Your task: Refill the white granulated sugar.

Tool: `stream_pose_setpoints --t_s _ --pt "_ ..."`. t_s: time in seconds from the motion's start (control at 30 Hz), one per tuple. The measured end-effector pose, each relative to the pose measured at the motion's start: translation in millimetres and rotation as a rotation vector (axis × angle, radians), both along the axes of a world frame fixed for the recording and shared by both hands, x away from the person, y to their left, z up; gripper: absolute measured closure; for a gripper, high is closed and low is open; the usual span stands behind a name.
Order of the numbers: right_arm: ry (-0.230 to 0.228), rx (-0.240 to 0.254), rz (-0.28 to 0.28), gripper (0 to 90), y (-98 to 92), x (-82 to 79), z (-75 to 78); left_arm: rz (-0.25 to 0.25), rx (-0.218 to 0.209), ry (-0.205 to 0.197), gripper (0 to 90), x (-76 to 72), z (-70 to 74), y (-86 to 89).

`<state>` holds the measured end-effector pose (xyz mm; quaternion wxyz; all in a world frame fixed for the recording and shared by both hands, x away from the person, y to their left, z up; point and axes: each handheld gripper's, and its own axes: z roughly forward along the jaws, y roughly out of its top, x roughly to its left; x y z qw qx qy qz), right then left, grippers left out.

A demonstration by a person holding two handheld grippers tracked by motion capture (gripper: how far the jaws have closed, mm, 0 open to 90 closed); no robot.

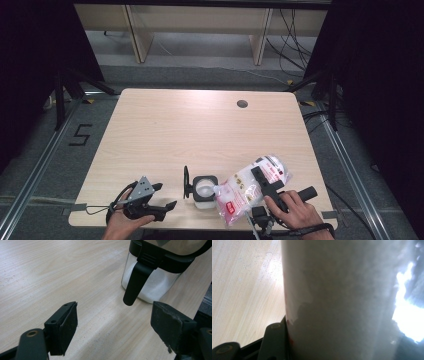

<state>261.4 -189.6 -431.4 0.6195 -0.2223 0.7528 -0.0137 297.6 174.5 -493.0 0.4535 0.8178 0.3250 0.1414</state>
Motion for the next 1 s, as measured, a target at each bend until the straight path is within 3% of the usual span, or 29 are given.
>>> stream_pose_setpoints --t_s 0.03,0.07,0.23,0.27,0.37,0.57,0.9,1.0 --pt "0.007 0.019 -0.013 46.7 -1.2 -0.6 -1.5 0.001 0.000 0.000 21.2 0.0 0.0 -0.1" --pt "-0.002 -0.002 0.000 46.7 -0.3 0.3 0.1 0.000 0.000 0.000 21.2 0.0 0.0 0.0" --pt "-0.003 0.007 -0.010 46.8 -1.1 -0.2 -1.5 0.001 0.000 0.000 21.2 0.0 -0.1 0.0" --pt "-0.010 -0.012 0.012 46.8 0.1 0.9 0.2 0.001 0.000 0.000 21.2 0.0 -0.1 0.0" --pt "0.005 0.018 -0.016 46.8 -1.4 -0.8 -1.6 0.001 0.000 0.000 21.2 -0.1 0.1 0.0" --pt "-0.010 -0.021 0.007 46.9 -0.3 0.4 1.9 0.001 0.001 -0.001 21.1 -0.1 0.2 0.0" --pt "-0.007 -0.017 0.009 47.0 -0.4 0.5 1.4 0.009 -0.013 0.001 21.2 -0.7 -0.1 -1.7" --pt "-0.009 -0.022 0.014 47.1 0.1 1.0 1.6 0.002 0.005 -0.001 21.2 -0.3 0.9 -0.2"
